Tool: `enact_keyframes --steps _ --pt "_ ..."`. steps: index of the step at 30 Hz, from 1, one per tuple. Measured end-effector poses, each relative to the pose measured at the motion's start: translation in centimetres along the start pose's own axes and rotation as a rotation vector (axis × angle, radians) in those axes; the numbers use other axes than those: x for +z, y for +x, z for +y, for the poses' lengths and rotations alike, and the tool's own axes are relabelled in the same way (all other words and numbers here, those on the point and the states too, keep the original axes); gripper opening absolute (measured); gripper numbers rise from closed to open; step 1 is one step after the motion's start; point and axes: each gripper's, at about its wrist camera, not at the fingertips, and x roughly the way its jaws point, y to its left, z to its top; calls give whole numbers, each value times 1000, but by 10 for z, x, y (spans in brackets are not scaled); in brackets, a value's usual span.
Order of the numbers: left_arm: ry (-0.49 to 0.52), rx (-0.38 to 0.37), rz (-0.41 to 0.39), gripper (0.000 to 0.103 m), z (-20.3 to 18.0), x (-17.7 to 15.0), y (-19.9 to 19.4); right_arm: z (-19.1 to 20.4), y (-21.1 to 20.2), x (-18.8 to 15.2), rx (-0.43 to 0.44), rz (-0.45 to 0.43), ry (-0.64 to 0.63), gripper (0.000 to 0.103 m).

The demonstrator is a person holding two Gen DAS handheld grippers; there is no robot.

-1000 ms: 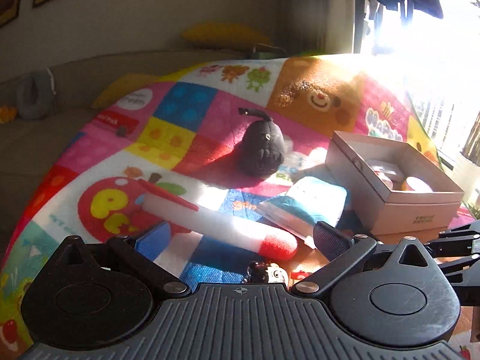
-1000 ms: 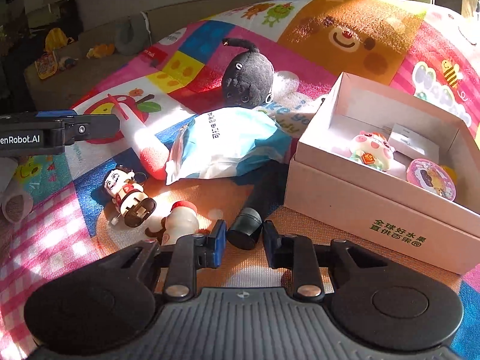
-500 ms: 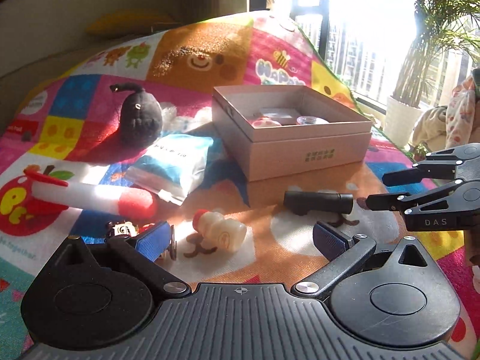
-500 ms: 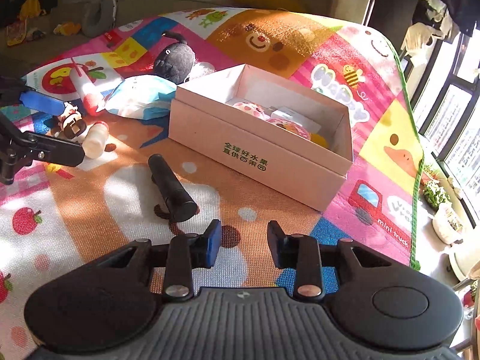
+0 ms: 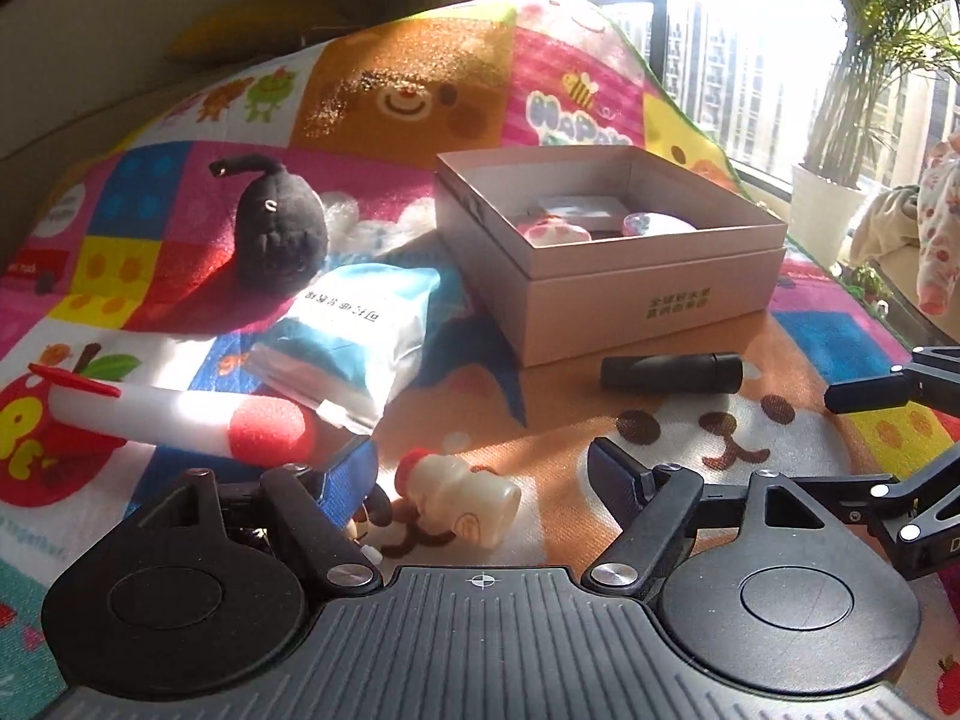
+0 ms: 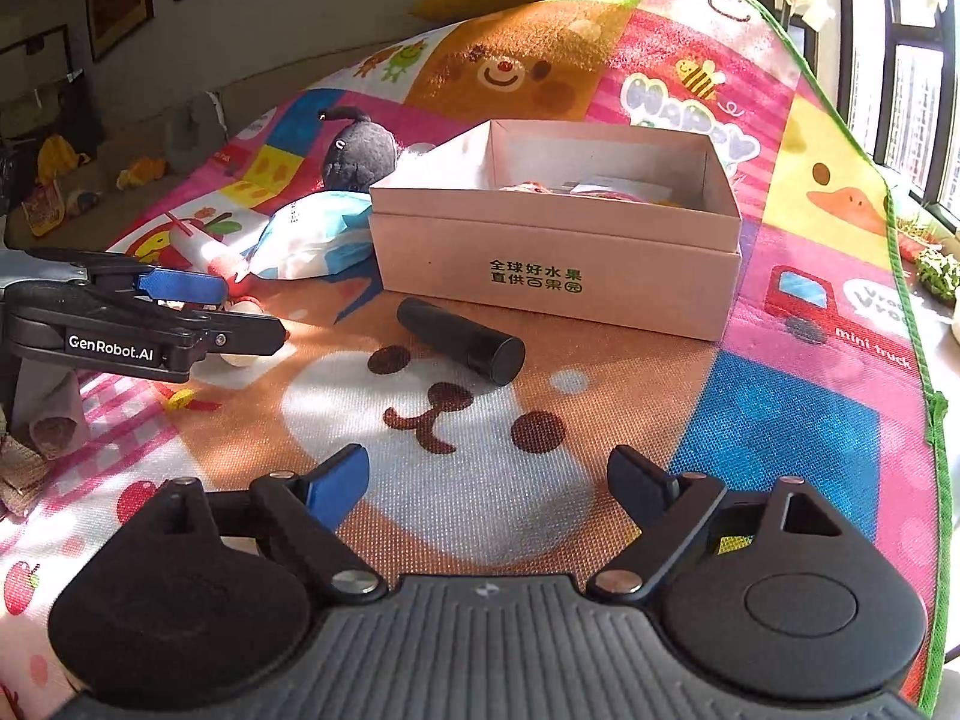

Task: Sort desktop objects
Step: 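Move the open right tool toward the black cylinder on the mat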

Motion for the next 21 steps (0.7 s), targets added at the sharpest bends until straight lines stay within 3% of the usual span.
enact_keyframes --steps 3,8,17,21 --pt "18 -70 9 85 -8 -1 -3 0 0 0 -4 -1 4 91" --pt "23 -77 36 94 -7 -11 -8 -5 -1 0 -10 -6 35 96" --pt "-56 45 28 95 39 -6 -8 -2 3 2 -22 20 21 102" --pt "-76 -43 22 95 35 -4 -12 1 6 2 -33 38 2 103"
